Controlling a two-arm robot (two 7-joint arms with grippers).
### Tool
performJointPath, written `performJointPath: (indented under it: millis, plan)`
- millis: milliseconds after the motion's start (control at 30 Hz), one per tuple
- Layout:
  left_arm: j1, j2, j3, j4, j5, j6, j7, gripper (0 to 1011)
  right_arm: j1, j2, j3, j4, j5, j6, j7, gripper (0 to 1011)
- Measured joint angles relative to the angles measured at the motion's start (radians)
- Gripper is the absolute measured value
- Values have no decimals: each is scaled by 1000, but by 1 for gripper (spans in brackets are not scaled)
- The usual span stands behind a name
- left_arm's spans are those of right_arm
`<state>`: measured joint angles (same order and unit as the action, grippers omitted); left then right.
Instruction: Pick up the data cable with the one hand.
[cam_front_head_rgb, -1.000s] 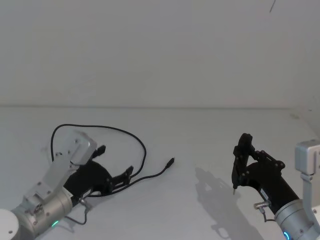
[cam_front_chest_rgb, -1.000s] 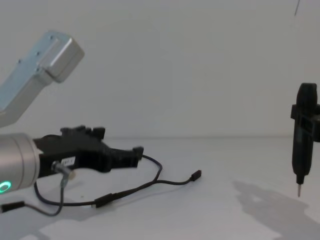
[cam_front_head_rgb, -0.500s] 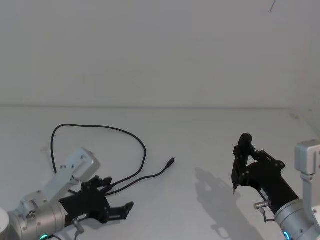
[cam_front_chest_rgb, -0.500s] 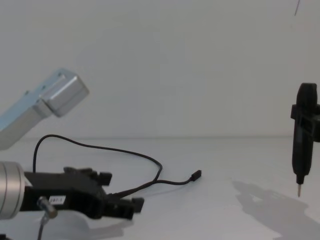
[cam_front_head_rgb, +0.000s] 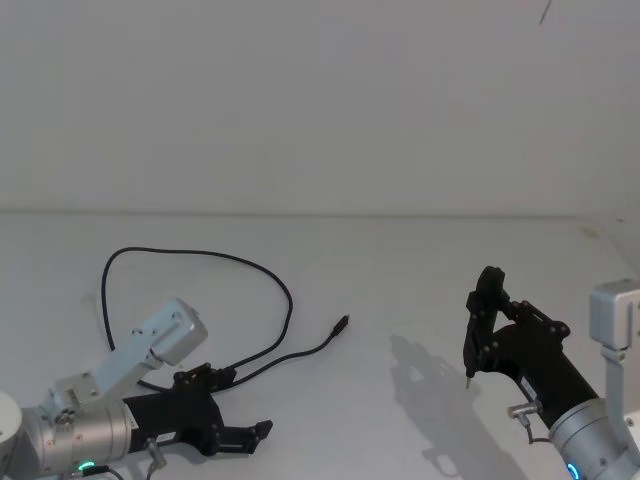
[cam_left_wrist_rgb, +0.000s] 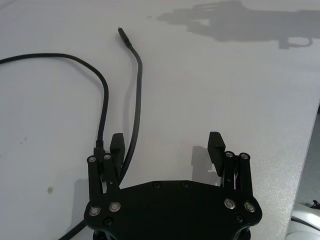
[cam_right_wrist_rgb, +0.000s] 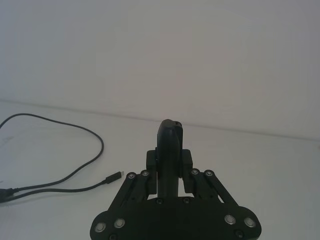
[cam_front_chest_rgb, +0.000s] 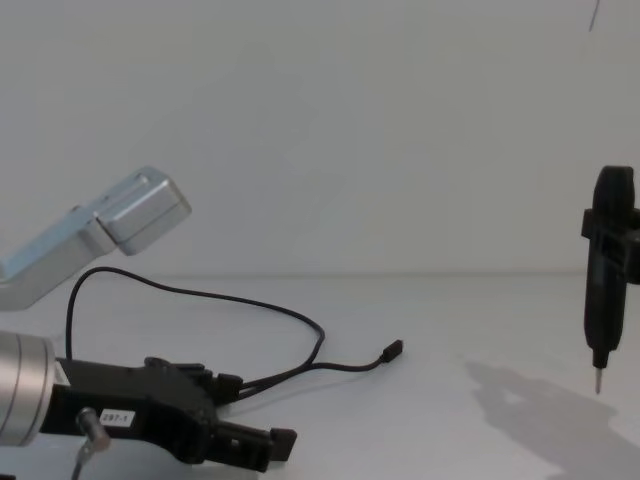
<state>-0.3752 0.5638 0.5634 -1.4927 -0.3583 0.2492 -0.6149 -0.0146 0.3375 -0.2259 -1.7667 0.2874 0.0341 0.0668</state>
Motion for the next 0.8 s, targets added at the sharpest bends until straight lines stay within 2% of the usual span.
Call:
performJointPath:
  millis: [333,800]
  plan:
    - [-36,-19,12,51,-11,-33,-29,1001,0,0,0,0,0,0,0,279]
    - [-74,-64,32,124,-26,-79,-42,1001,0,0,0,0,0,0,0,279]
